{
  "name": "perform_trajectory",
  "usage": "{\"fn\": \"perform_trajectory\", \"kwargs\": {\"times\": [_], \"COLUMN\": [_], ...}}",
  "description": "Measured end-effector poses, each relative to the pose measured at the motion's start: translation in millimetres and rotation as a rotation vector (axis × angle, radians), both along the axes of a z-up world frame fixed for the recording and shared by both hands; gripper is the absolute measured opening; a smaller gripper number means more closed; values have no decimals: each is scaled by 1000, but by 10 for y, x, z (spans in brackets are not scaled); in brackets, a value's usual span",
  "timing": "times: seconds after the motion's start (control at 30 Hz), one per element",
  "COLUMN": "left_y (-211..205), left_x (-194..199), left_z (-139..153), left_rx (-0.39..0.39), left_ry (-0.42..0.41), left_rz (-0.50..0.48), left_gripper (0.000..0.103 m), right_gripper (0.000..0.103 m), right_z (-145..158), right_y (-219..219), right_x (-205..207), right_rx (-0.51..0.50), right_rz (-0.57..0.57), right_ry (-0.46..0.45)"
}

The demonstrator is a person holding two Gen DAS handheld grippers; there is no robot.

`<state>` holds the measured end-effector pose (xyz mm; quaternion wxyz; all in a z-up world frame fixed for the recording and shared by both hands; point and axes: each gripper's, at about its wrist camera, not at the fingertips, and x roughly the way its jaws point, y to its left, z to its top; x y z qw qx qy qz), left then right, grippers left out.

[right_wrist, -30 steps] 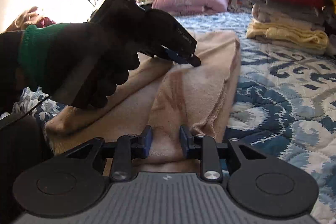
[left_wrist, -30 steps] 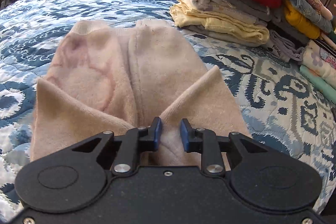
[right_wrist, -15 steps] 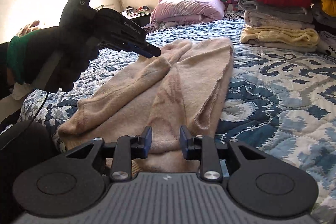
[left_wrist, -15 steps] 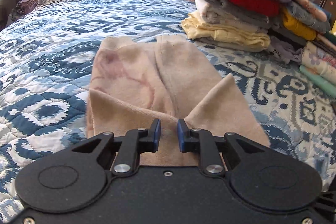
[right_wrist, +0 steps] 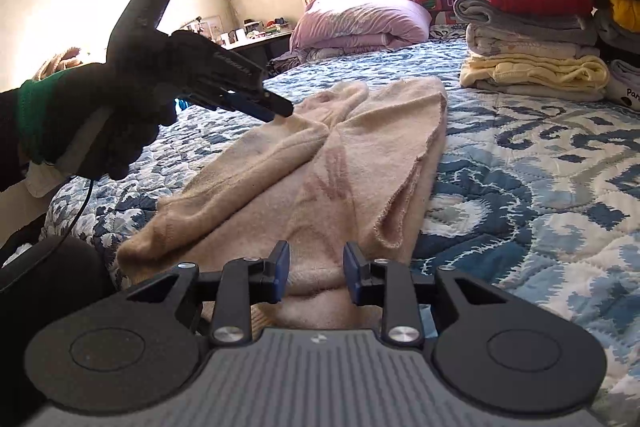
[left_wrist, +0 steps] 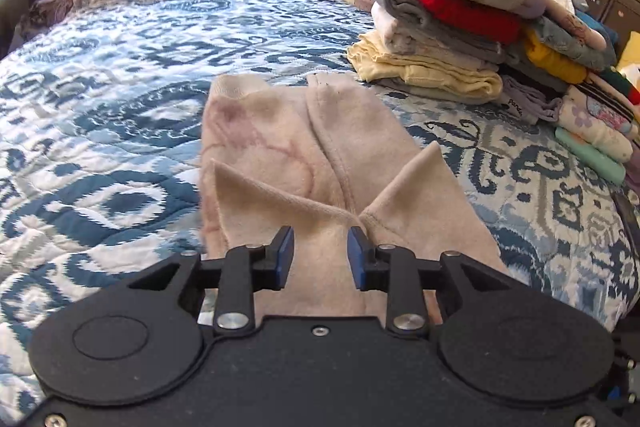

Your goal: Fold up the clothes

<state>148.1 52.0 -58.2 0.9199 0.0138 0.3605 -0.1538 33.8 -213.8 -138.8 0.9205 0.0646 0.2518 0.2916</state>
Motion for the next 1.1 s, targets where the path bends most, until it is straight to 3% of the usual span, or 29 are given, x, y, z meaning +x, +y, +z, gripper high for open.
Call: {"fn": "perform_trajectory", "kwargs": {"times": [0.07, 0.13, 0.17, 0.2, 0.33, 0.43, 0.57, 0.63, 0.7, 0.73, 0.77, 0.83, 0.93, 1.0, 1.07, 1.1], "left_y": [67, 208, 300, 396, 605, 650, 577, 513, 418, 368, 335, 317, 349, 397, 388, 376], "left_x": [-307, -564, -669, -750, -909, -941, -929, -905, -894, -888, -881, -854, -802, -909, -1103, -1208], "left_z": [57, 37, 4, -50, -383, -642, -706, -709, -710, -713, -724, -744, -636, -414, -175, -56], "left_rx": [70, 56, 9, -65, -277, -456, -528, -511, -436, -392, -365, -341, -325, -297, -178, -107], "left_ry": [9, 57, 96, 144, 281, 360, 338, 333, 311, 299, 291, 292, 320, 254, 146, 88], "left_rz": [-47, -28, -6, 28, 227, 319, 353, 366, 359, 355, 355, 359, 316, 238, 130, 72], "left_gripper": [36, 57, 58, 59, 63, 63, 64, 64, 54, 48, 48, 48, 50, 51, 62, 62], "right_gripper": [33, 46, 58, 62, 69, 69, 69, 65, 55, 47, 29, 21, 22, 31, 35, 35], "right_z": [27, 42, 23, -17, -254, -383, -450, -461, -459, -450, -439, -410, -365, -277, -120, -40], "right_y": [-120, -262, -347, -428, -585, -609, -621, -590, -508, -447, -376, -319, -274, -341, -455, -500], "right_x": [-15, -17, -3, 15, 102, 99, 87, 113, 143, 151, 150, 130, 96, 43, -66, -113], "right_rx": [62, 138, 190, 250, 453, 560, 651, 648, 600, 554, 487, 419, 355, 364, 349, 328], "right_rz": [-41, -89, -118, -143, -193, -196, -205, -227, -242, -241, -237, -226, -210, -201, -182, -172], "right_ry": [33, 82, 121, 169, 366, 441, 489, 500, 511, 507, 493, 464, 428, 415, 360, 329]}}
